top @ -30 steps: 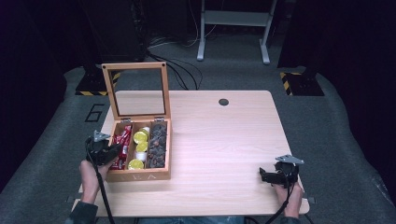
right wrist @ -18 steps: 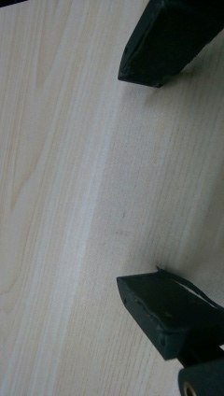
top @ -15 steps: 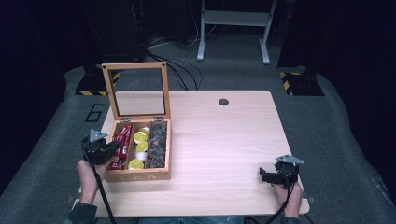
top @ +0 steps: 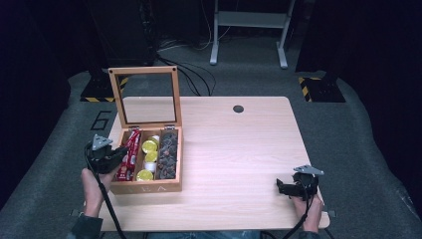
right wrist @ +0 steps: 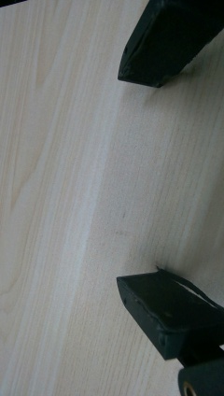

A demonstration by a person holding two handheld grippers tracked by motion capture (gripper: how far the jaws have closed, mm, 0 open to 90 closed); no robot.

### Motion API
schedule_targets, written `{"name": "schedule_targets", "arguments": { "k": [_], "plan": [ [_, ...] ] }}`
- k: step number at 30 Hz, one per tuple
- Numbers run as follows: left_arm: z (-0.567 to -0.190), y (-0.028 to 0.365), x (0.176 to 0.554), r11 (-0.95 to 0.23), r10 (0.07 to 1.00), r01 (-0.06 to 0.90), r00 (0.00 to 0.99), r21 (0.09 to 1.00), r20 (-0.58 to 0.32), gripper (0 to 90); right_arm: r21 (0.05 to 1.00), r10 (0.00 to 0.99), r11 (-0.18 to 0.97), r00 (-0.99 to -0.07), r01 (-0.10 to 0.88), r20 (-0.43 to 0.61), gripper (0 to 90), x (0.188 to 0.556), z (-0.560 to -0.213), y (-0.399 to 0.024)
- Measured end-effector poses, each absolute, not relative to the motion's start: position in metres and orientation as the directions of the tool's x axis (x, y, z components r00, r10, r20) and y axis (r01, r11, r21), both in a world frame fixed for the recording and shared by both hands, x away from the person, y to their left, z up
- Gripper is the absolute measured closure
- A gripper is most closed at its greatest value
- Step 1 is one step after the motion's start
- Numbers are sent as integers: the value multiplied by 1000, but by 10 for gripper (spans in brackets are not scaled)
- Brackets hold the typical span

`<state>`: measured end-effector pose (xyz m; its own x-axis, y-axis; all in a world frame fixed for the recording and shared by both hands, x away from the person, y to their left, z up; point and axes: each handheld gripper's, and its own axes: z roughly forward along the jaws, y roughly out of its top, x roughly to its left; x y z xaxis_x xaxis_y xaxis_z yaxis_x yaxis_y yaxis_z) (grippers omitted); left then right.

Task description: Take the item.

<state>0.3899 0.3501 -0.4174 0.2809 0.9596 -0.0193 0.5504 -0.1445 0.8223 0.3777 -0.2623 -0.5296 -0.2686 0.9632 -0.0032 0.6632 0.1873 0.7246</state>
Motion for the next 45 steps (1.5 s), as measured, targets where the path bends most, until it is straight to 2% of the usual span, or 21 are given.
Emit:
{"name": "schedule_targets", "arguments": {
  "k": [45],
  "plan": [
    [-384, 261, 406, -286, 870, 438, 492, 852, 40, 823, 725, 964, 185, -267, 663, -2, 26, 378, -530, -262]
  ]
}}
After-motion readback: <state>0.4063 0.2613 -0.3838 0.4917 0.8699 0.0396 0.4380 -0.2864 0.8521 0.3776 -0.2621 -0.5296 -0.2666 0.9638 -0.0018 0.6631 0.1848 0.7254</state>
